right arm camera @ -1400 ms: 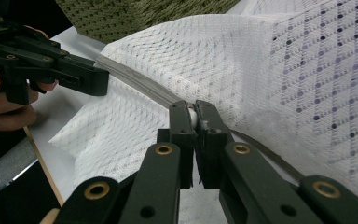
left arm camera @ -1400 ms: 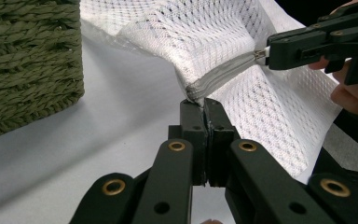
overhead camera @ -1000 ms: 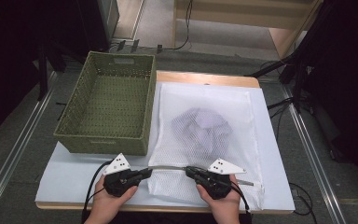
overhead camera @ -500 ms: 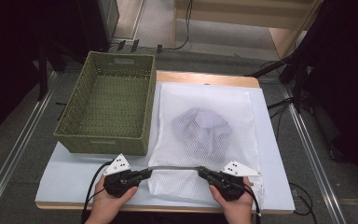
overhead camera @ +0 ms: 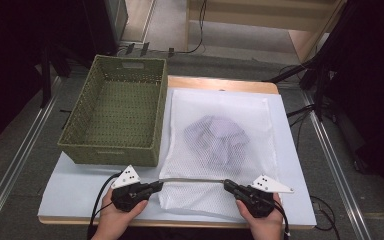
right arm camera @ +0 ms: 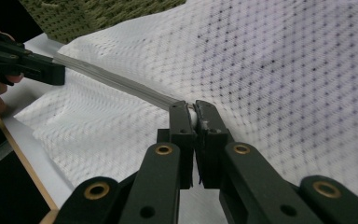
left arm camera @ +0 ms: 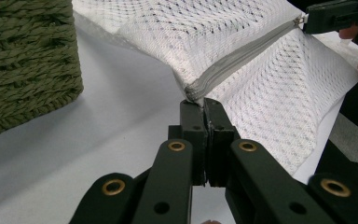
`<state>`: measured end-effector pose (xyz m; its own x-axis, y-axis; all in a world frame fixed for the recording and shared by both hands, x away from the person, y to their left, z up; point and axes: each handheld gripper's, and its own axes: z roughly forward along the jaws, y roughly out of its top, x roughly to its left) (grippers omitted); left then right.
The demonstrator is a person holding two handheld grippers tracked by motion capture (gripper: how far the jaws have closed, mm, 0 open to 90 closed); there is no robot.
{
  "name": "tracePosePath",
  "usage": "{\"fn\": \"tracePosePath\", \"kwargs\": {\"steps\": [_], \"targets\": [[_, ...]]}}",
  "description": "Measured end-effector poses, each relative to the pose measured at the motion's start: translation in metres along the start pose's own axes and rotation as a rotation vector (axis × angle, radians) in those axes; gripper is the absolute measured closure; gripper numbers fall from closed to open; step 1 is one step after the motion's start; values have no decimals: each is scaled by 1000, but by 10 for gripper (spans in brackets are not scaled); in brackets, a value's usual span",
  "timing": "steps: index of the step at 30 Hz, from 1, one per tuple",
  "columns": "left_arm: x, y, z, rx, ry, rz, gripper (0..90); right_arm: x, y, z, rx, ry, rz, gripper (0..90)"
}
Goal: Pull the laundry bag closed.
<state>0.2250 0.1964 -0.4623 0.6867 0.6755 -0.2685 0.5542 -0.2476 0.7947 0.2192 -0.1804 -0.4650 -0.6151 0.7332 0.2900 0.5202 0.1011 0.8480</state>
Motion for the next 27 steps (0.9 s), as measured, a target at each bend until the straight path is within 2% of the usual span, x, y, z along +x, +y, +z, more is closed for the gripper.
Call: {"fn": "tracePosePath", "kwargs": {"steps": [13, 27], "targets": [[0, 0, 1, 6, -1, 2, 894, -22, -8, -25, -15, -60, 20, 881], [-1, -1, 0, 5, -3, -2, 894, -47, -18, -56, -49, -139, 86, 881]]}}
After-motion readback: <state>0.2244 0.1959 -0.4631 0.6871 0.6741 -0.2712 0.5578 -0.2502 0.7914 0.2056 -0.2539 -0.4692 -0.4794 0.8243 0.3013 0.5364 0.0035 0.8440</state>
